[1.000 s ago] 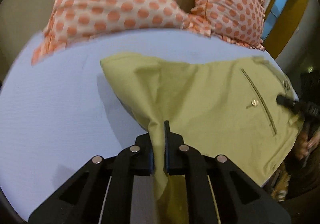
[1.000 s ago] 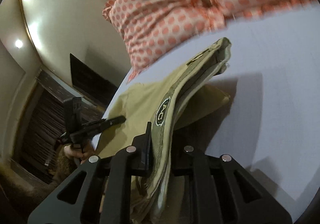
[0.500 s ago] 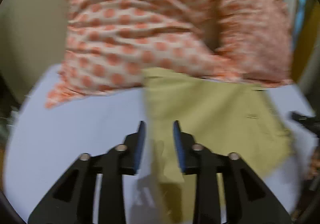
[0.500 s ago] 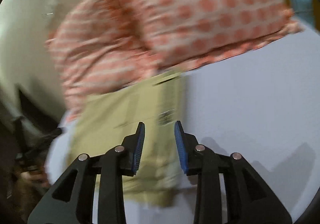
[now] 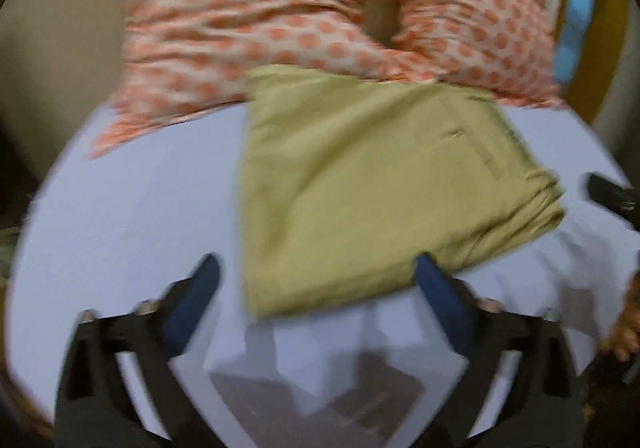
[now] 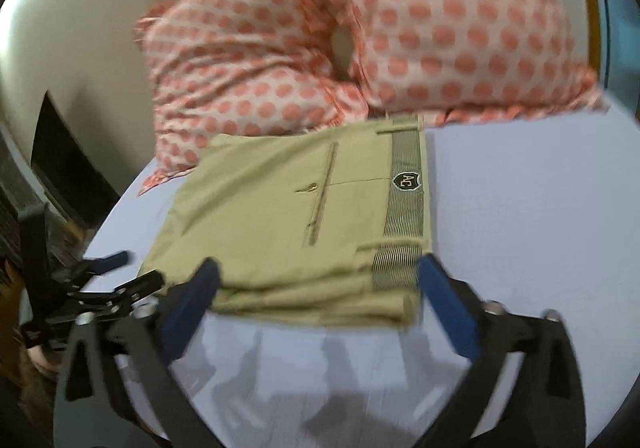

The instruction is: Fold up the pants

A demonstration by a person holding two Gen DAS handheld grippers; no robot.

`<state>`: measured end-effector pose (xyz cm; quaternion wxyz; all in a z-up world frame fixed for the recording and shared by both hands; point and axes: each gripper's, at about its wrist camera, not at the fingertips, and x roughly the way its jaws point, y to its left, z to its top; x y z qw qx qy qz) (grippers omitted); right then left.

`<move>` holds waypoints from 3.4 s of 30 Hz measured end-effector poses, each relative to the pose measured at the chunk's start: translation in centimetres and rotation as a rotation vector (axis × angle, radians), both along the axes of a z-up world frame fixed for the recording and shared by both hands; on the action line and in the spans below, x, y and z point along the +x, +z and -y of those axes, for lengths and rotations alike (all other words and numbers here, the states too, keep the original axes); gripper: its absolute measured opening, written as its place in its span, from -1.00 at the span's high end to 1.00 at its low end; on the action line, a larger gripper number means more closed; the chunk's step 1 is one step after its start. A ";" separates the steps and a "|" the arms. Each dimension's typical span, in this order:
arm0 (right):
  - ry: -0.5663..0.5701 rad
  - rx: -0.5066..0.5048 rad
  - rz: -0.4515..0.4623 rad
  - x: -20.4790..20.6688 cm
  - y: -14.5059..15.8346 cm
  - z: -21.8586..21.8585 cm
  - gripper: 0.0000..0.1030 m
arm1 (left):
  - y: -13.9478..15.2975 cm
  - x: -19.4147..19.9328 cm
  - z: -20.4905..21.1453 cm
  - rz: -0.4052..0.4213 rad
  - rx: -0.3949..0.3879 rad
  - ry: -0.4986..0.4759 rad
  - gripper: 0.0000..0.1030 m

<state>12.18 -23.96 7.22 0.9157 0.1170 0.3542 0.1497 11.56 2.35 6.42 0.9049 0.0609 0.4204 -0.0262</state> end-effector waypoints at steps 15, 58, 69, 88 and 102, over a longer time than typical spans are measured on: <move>-0.058 -0.322 -0.151 -4.1 -5.9 -6.6 -0.97 | -4.4 -3.7 -0.9 -0.115 -0.072 0.034 -0.96; -0.091 -0.317 -0.190 -4.0 -6.1 -6.6 -0.97 | -4.7 -4.9 -1.0 -0.029 -0.069 0.014 -0.97; -0.089 -0.317 -0.190 -4.0 -6.1 -6.5 -0.97 | -4.8 -4.9 -1.0 -0.033 -0.067 0.019 -0.97; -0.089 -0.318 -0.190 -4.0 -6.1 -6.5 -0.97 | -4.7 -4.7 -1.3 -0.038 -0.068 0.018 -0.97; -0.089 -0.317 -0.190 -4.0 -6.1 -6.5 -0.97 | -4.7 -4.7 -1.2 -0.038 -0.068 0.016 -0.97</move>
